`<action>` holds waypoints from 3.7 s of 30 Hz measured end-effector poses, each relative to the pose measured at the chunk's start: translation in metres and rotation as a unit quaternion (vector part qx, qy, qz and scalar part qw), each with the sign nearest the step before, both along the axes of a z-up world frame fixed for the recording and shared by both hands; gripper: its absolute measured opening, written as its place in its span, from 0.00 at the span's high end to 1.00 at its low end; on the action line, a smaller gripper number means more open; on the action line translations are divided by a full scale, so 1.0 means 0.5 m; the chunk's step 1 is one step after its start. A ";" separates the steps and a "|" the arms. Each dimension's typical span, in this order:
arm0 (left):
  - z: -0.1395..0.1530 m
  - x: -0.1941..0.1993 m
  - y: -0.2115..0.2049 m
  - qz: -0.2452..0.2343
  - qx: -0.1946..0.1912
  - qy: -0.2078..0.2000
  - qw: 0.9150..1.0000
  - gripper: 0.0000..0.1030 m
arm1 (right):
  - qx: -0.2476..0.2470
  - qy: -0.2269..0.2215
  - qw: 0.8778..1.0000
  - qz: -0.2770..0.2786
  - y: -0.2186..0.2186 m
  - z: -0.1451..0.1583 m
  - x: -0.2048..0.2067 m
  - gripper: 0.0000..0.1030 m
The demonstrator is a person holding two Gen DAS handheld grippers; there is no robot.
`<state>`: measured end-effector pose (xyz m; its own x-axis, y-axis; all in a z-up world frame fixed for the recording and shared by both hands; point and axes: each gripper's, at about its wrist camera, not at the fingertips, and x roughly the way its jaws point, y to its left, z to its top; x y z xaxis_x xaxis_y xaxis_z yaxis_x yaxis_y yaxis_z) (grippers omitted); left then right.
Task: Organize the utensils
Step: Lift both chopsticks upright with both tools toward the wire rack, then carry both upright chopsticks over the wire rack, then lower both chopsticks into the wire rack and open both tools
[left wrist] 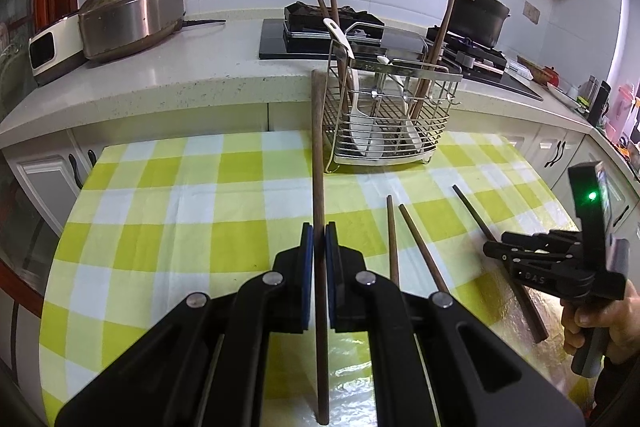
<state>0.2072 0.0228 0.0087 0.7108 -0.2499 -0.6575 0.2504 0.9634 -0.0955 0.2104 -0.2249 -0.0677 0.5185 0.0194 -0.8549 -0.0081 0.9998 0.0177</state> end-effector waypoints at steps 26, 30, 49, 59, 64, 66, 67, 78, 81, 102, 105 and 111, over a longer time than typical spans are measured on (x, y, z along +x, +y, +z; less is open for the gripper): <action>0.032 -0.016 -0.016 -0.005 0.000 -0.021 1.000 0.94 | 0.027 -0.103 0.994 0.015 -0.023 0.164 -0.059 0.92; 0.047 -0.022 -0.020 -0.006 -0.001 -0.029 1.000 0.94 | 0.028 -0.124 0.992 0.018 -0.024 0.200 -0.075 0.92; 0.091 -0.050 -0.047 -0.017 -0.006 -0.051 0.999 0.94 | 0.026 -0.180 0.983 0.019 -0.038 0.269 -0.131 0.92; 0.094 -0.050 -0.052 -0.020 -0.006 -0.053 0.998 0.94 | 0.029 -0.215 0.976 0.021 -0.037 0.286 -0.143 0.92; 0.105 -0.041 -0.060 -0.025 -0.012 -0.055 0.998 0.94 | 0.026 -0.218 0.975 0.020 -0.031 0.291 -0.129 0.92; 0.116 -0.037 -0.064 -0.028 -0.015 -0.061 0.998 0.94 | 0.026 -0.223 0.974 0.017 -0.026 0.299 -0.119 0.92; 0.120 -0.034 -0.065 -0.029 -0.017 -0.063 0.997 0.94 | 0.026 -0.225 0.974 0.016 -0.025 0.303 -0.113 0.92; 0.265 0.022 -0.080 -0.030 -0.051 -0.129 0.990 0.94 | 0.027 -0.274 0.961 0.007 -0.019 0.395 -0.016 0.92; 0.307 0.043 -0.086 -0.022 -0.056 -0.150 0.987 0.94 | 0.031 -0.288 0.957 0.007 -0.018 0.427 0.016 0.92; 0.303 0.228 -0.149 0.009 -0.087 -0.156 0.984 0.94 | 0.038 -0.350 0.935 0.031 0.003 0.506 0.163 0.92; 0.274 0.251 -0.149 0.015 -0.088 -0.145 0.985 0.94 | 0.038 -0.346 0.937 0.030 0.003 0.491 0.180 0.92; 0.234 0.280 -0.140 0.026 -0.090 -0.127 0.987 0.94 | 0.038 -0.354 0.934 0.031 0.003 0.482 0.199 0.92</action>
<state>0.3474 -0.0472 0.1255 0.8623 -0.3057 -0.4038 0.2398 0.9487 -0.2061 0.3099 -0.2232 0.1732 0.9489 0.1148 -0.2939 -0.1027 0.9931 0.0563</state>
